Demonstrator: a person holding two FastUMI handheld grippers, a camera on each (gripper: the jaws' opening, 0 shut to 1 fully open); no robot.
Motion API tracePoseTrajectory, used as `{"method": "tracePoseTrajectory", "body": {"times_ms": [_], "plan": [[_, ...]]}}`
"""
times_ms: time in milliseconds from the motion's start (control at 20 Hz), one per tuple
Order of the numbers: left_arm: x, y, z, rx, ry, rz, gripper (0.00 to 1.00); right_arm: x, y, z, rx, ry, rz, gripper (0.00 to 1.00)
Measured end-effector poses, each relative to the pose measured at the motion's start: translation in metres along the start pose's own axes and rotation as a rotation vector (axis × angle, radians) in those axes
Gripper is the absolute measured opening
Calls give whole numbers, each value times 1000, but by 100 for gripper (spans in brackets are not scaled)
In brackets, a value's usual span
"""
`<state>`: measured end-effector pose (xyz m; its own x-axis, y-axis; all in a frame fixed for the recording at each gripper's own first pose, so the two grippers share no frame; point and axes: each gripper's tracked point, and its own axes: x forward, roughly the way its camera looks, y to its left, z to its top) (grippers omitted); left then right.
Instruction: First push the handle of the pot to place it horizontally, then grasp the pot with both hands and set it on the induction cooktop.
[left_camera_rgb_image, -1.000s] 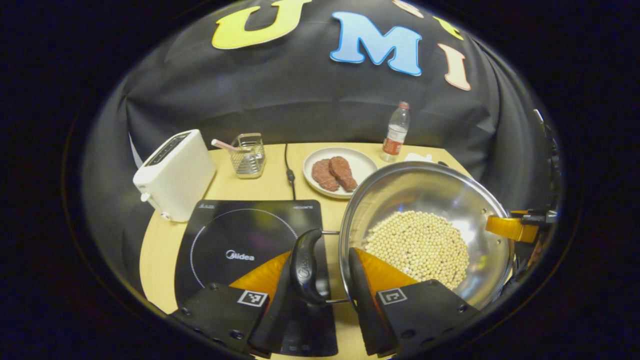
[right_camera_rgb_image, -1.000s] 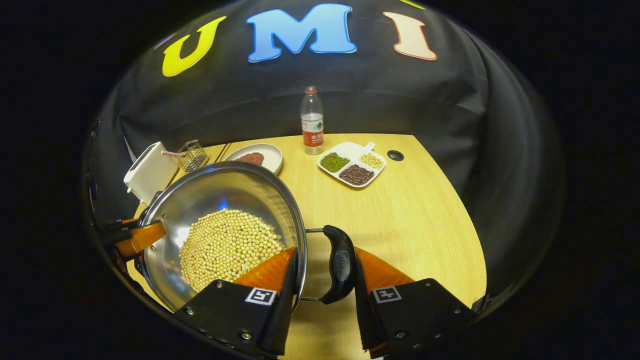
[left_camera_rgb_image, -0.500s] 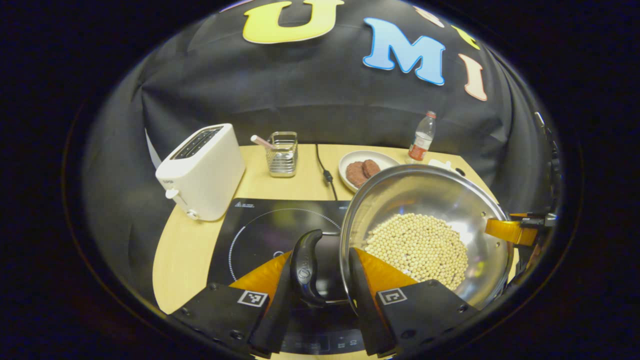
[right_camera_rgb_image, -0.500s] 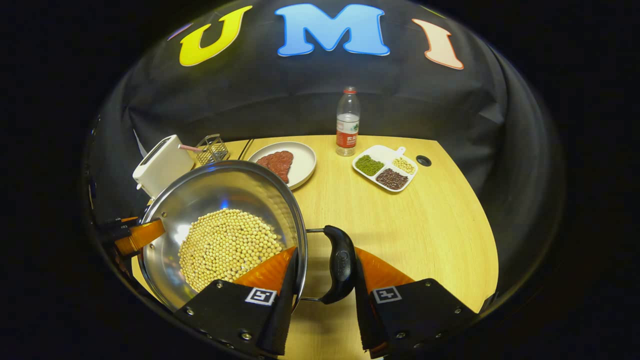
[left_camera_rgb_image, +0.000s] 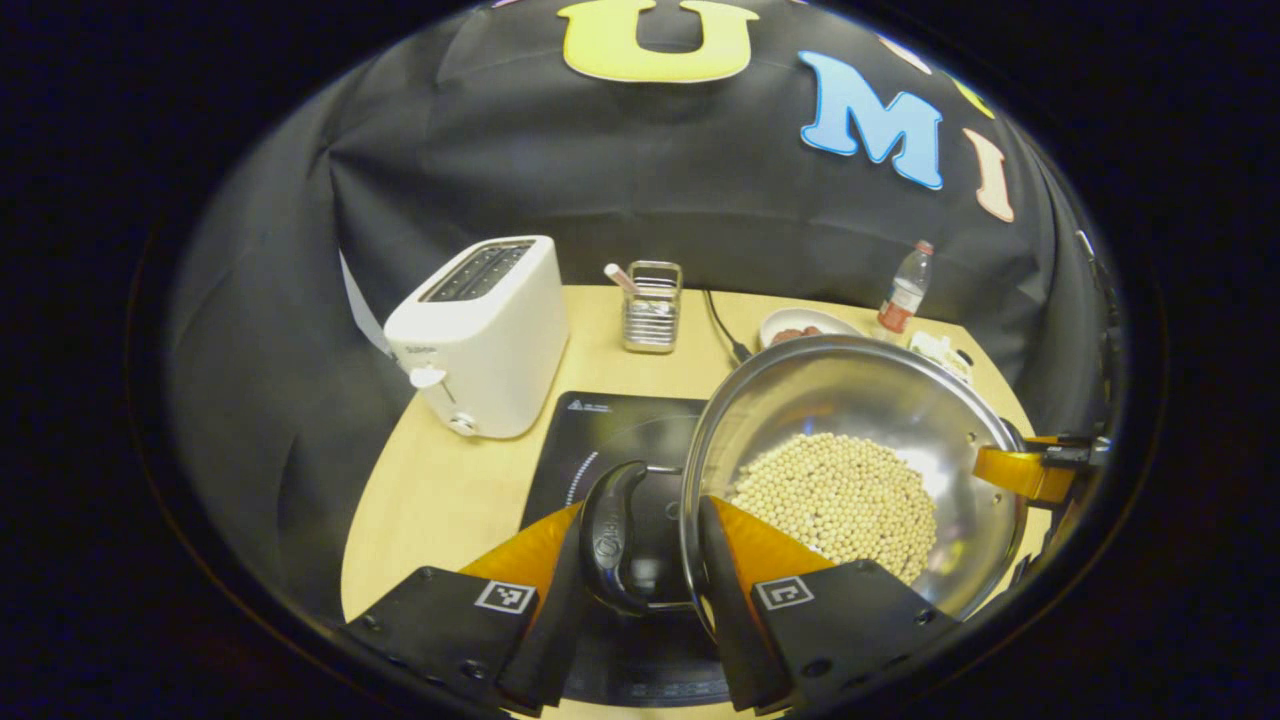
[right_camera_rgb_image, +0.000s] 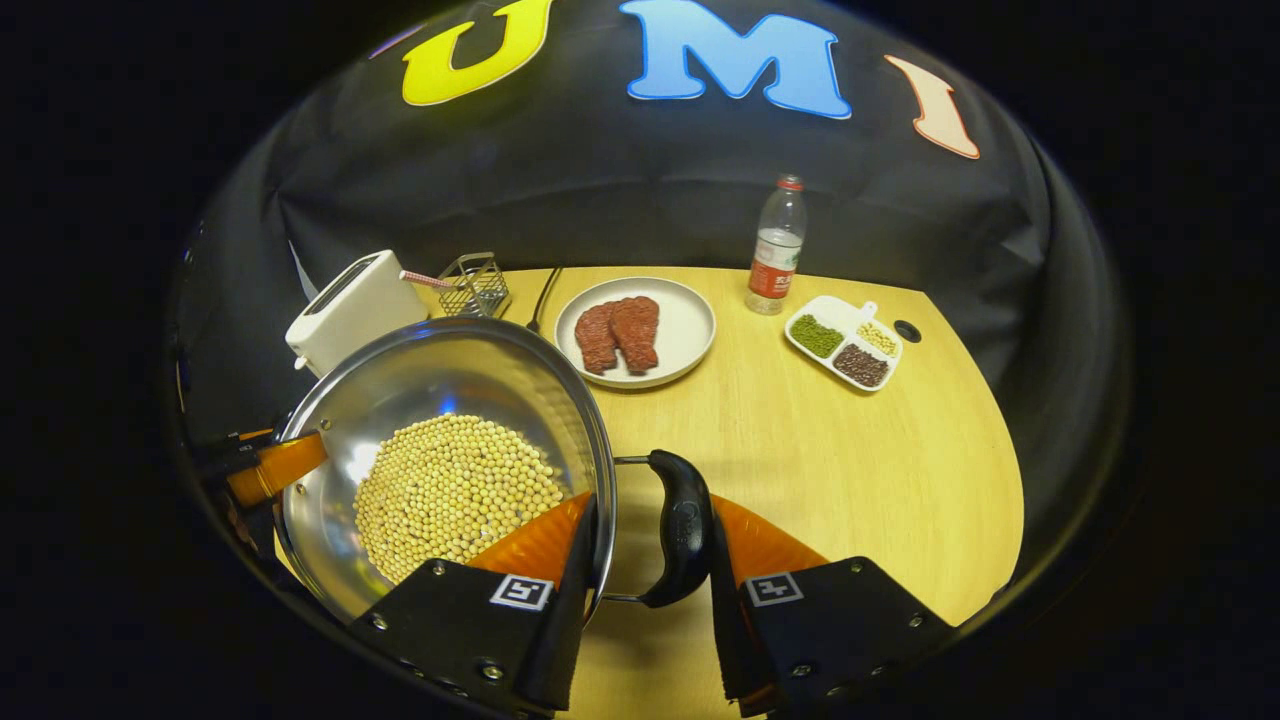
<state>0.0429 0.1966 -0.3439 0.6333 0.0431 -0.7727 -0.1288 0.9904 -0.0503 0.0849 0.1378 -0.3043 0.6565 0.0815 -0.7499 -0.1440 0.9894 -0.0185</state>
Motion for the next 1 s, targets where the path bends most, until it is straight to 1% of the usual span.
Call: {"method": "tracePoseTrajectory", "body": {"times_ms": [50,100,250,300,350,450,500,650,700,750,850,900,1000], "plan": [[1,6,0,-19,8,1,69,2,6,1,-1,2,2,56],[2,13,-2,-36,11,1,65,4,12,1,-3,1,4,55],[0,25,0,-52,15,12,66,9,28,0,-7,11,6,55],[0,28,2,-55,18,13,63,11,34,-1,-7,14,5,55],[0,34,4,-56,20,14,63,12,38,0,-8,17,6,55],[5,45,4,-40,20,22,68,16,48,1,-7,18,5,55],[11,52,2,-33,22,26,66,18,52,-1,-2,24,2,55],[21,65,4,-32,24,22,65,23,63,0,13,25,-9,55],[24,68,5,-28,20,21,62,24,67,0,12,20,-14,55],[26,72,6,-24,20,20,63,25,71,1,12,17,-17,55],[32,77,8,-22,26,15,68,27,77,-1,23,18,-25,55],[33,79,7,-17,28,13,65,28,79,-1,28,19,-27,55],[33,82,10,-9,27,6,65,27,81,-2,45,13,-33,55]]}}
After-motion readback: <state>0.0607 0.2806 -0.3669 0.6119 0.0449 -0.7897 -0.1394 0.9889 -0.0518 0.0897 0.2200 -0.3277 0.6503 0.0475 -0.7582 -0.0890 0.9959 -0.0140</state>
